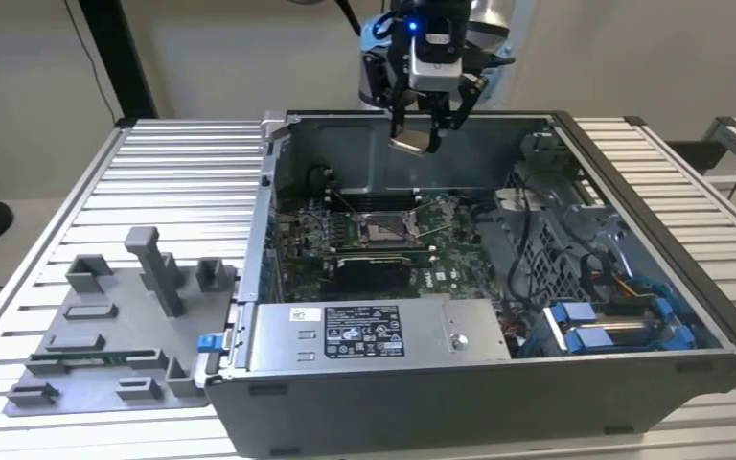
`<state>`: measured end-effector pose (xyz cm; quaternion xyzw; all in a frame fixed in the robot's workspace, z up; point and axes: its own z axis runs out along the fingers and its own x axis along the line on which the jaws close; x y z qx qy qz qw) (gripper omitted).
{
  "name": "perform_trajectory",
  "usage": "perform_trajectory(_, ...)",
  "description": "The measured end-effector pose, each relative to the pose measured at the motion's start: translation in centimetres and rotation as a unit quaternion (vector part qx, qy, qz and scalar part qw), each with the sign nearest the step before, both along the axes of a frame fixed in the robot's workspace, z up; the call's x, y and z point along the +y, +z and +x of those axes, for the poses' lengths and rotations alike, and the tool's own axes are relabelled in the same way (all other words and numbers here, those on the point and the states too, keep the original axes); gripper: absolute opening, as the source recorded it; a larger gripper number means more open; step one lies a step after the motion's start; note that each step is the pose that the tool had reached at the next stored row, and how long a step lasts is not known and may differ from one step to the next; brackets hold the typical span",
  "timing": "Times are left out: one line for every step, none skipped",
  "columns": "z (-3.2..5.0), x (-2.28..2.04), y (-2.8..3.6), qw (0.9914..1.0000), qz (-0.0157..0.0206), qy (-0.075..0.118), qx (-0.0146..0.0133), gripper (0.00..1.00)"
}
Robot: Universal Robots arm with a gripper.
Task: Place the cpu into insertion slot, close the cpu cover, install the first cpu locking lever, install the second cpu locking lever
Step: 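Place the cpu into insertion slot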
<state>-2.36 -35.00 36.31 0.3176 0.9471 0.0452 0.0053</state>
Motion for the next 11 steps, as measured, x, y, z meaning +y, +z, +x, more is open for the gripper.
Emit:
perform_trajectory(0.00, 0.00, 0.00, 0.99999, 0.0000, -0.005, 0.0000, 0.00)
perform_trajectory(0.00, 0.00, -0.01, 0.99993, 0.0000, -0.012, 0.0000, 0.00)
perform_trajectory(0.00, 0.00, -0.01, 0.99985, 0.0000, -0.017, 0.0000, 0.00)
perform_trajectory(0.00, 0.00, -0.02, 0.99972, 0.0000, -0.024, 0.0000, 0.00)
perform_trajectory(0.00, 0.00, -0.02, 0.99956, 0.0000, -0.030, 0.0000, 0.00)
perform_trajectory(0.00, 0.00, -0.02, 0.99936, 0.0000, -0.036, 0.0000, 0.00)
perform_trajectory(0.00, 0.00, -0.02, 0.99915, 0.0000, -0.041, 0.0000, 0.00)
perform_trajectory(0.00, 0.00, -0.02, 0.99893, 0.0000, -0.046, 0.0000, 0.00)
perform_trajectory(0.00, 0.00, -0.02, 0.99871, 0.0000, -0.051, 0.0000, 0.00)
perform_trajectory(0.00, 0.00, -0.02, 0.99848, 0.0000, -0.055, 0.0000, 0.00)
perform_trajectory(0.00, 0.00, -0.02, 0.99826, 0.0000, -0.059, 0.0000, 0.00)
